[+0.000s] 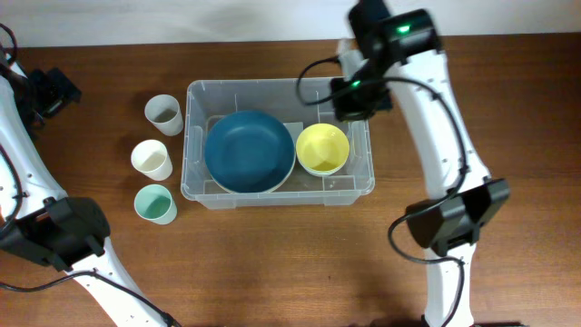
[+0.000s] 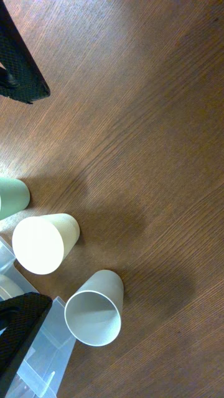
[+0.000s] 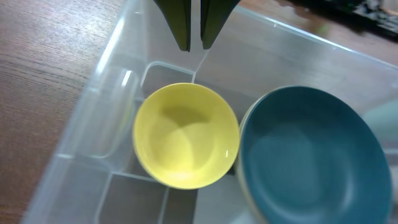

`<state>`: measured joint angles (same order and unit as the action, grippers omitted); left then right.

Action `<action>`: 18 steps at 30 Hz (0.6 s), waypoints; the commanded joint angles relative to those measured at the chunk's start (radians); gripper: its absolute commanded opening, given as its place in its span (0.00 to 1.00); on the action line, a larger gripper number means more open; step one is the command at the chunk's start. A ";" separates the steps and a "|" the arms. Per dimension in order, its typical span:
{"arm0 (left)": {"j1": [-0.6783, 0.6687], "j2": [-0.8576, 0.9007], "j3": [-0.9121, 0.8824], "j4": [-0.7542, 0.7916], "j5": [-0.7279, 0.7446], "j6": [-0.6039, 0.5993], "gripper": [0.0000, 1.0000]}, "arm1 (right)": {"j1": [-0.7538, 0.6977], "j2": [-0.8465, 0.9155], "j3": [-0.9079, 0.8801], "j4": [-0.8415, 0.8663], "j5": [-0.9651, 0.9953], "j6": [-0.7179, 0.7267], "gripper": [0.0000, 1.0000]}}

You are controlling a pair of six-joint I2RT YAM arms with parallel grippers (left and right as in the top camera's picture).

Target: Pack container

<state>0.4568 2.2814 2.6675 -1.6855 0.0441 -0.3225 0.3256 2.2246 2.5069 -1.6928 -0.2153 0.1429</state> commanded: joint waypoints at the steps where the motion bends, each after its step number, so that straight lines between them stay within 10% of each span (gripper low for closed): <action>1: 0.003 -0.004 -0.003 0.001 -0.004 -0.014 1.00 | 0.082 -0.043 -0.010 -0.006 0.150 0.071 0.04; 18: 0.002 -0.004 -0.003 0.001 -0.004 -0.014 0.99 | 0.124 -0.024 -0.362 0.226 0.145 0.076 0.04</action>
<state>0.4568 2.2814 2.6675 -1.6855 0.0444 -0.3225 0.4522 2.2131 2.1906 -1.5013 -0.0860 0.2100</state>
